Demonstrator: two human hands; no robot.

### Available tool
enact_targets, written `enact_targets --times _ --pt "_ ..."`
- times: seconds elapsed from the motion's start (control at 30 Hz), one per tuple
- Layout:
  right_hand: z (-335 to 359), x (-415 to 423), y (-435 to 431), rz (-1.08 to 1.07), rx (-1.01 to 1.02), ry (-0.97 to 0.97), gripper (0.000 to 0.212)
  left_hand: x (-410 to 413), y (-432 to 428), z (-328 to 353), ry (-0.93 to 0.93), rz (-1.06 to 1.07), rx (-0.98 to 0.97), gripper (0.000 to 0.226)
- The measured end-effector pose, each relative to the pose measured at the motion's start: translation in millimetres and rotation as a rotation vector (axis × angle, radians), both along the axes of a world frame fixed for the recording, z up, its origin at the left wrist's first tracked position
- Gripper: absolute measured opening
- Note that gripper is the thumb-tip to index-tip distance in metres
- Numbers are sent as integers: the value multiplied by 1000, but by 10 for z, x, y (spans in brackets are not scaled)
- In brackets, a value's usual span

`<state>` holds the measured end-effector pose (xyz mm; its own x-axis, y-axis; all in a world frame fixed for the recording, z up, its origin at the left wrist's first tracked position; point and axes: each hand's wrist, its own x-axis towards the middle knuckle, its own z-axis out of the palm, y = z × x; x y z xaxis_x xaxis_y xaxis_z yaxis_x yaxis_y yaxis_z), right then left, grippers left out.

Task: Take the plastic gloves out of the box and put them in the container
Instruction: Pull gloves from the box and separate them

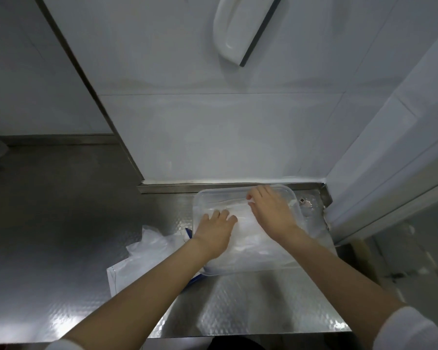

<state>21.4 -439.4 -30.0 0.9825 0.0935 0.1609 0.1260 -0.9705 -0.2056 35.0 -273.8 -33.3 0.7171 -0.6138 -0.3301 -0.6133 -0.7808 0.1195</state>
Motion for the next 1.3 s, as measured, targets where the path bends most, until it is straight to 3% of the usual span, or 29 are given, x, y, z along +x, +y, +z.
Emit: enact_targets --times 0.07,0.1,0.2,0.27,0.37,0.7,0.87,0.97,1.1,1.2,1.3 --pt "41 -71 22 100 61 -94 25 5 -37 -29 7 1 33 48" --pt "48 -122 35 151 70 -39 27 12 -59 -47 8 -3 46 50" --pt "-25 -213 74 162 31 264 25 41 -109 -120 -1 -34 102 54" --pt "-124 -206 57 88 -26 469 37 48 -128 -173 15 -47 141 50" --pt "-264 -176 2 10 -104 610 53 42 -152 -226 -1 -14 199 52" --pt "-359 -184 -98 -34 -300 605 67 47 -134 -394 112 68 207 74" --pt "-277 -172 -130 -61 -204 654 61 37 -132 -279 142 38 281 68" --pt "-124 -195 -152 -180 30 524 42 -40 -137 -29 108 0 265 57" --pt "48 -374 27 -216 243 182 25 -226 86 310 -122 78 -110 45" --pt "205 -502 346 -85 340 0 23 -318 419 403 -209 215 -340 44" --pt "292 -576 725 83 247 -153 23 -381 751 399 -197 379 -416 33"
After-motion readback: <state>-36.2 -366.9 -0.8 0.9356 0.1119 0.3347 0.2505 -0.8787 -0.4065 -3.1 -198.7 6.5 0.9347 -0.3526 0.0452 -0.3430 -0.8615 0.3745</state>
